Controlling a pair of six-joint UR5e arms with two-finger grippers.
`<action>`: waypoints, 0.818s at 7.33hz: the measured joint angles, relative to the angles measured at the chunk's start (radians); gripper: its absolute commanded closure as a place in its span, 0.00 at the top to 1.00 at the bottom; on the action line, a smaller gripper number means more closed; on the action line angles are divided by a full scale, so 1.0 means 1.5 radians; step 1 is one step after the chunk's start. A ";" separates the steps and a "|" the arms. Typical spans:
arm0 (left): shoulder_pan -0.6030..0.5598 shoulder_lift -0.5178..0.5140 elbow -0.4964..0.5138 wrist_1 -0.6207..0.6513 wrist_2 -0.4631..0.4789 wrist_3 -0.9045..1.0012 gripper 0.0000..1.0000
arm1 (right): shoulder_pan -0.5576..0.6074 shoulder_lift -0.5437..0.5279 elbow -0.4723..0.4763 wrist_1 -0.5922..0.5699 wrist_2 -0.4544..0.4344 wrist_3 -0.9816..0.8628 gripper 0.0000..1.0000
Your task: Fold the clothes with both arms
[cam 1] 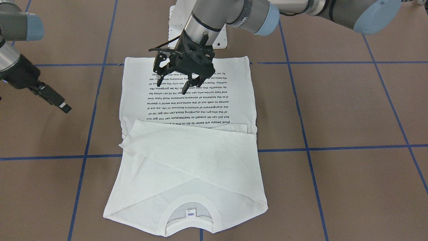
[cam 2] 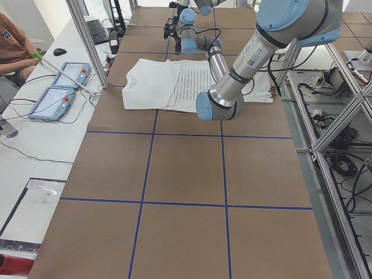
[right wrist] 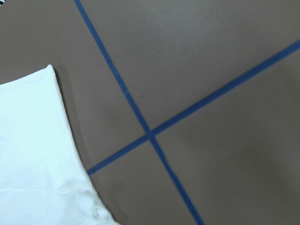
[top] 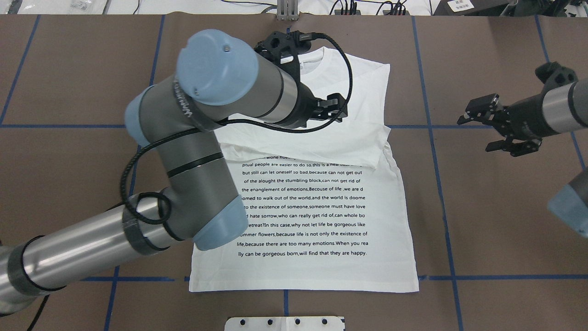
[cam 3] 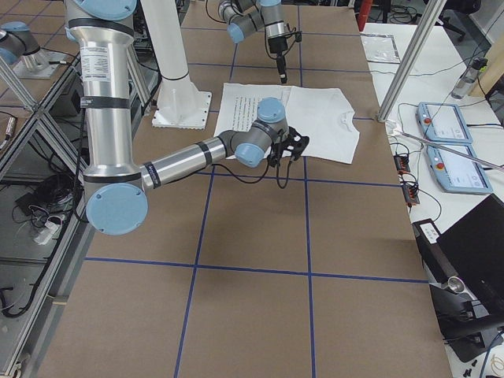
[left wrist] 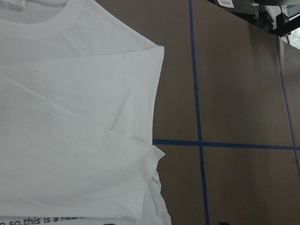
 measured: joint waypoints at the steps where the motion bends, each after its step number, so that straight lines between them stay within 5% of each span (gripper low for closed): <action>1: -0.009 0.050 -0.066 0.013 -0.007 0.011 0.76 | -0.073 -0.029 0.055 -0.002 -0.051 0.080 0.92; 3: -0.016 0.134 -0.158 0.016 -0.015 0.020 0.76 | -0.193 -0.078 0.121 -0.003 -0.117 0.172 0.90; 6: -0.022 0.177 -0.189 0.012 -0.016 0.055 0.77 | -0.384 -0.096 0.139 -0.026 -0.300 0.339 0.90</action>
